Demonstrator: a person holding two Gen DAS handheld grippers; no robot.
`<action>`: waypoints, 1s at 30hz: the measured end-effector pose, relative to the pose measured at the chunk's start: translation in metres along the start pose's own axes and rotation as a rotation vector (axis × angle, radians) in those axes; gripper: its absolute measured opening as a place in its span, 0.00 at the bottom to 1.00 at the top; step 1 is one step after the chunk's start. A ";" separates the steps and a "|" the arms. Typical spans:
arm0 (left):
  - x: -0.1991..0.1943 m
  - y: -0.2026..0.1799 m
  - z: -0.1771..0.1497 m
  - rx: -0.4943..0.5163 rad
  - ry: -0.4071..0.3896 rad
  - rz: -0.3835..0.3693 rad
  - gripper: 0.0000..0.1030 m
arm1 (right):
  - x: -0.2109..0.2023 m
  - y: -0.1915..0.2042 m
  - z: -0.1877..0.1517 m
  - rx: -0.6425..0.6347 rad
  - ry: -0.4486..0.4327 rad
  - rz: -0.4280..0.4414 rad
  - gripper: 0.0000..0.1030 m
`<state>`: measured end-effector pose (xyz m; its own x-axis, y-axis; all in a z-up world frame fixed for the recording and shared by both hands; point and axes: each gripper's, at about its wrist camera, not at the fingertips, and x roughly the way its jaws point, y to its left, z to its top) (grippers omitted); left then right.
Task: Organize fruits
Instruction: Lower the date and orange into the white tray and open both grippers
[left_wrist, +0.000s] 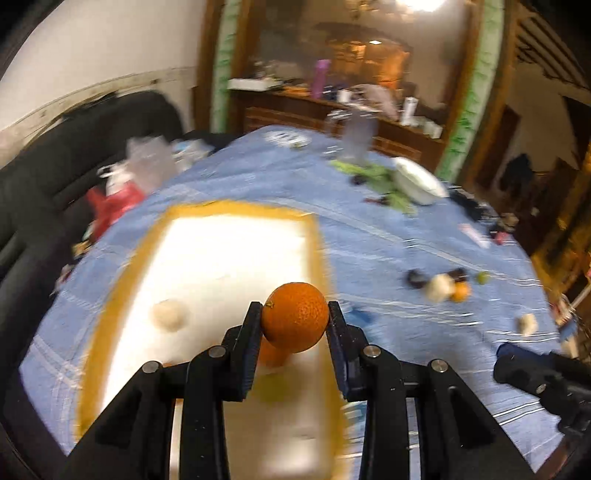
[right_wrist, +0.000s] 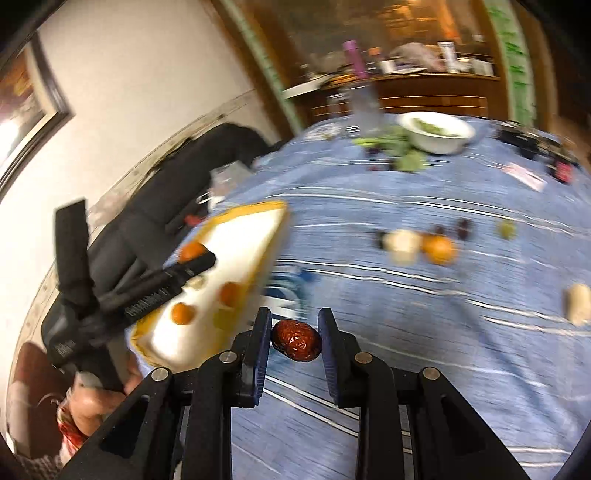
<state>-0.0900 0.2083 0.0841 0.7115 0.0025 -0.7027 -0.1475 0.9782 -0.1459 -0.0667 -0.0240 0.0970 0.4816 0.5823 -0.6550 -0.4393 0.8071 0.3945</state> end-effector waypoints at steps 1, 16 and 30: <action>0.002 0.009 -0.002 -0.005 0.005 0.017 0.32 | 0.009 0.012 0.002 -0.018 0.009 0.005 0.28; 0.018 0.106 -0.019 -0.167 0.056 -0.033 0.33 | 0.156 0.094 0.029 -0.142 0.174 -0.049 0.28; -0.005 0.134 0.000 -0.182 0.010 -0.116 0.65 | 0.166 0.075 0.055 0.038 0.186 0.030 0.40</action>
<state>-0.1132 0.3390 0.0676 0.7239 -0.1113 -0.6808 -0.1868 0.9184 -0.3489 0.0220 0.1381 0.0535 0.3185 0.5812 -0.7489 -0.4208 0.7946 0.4377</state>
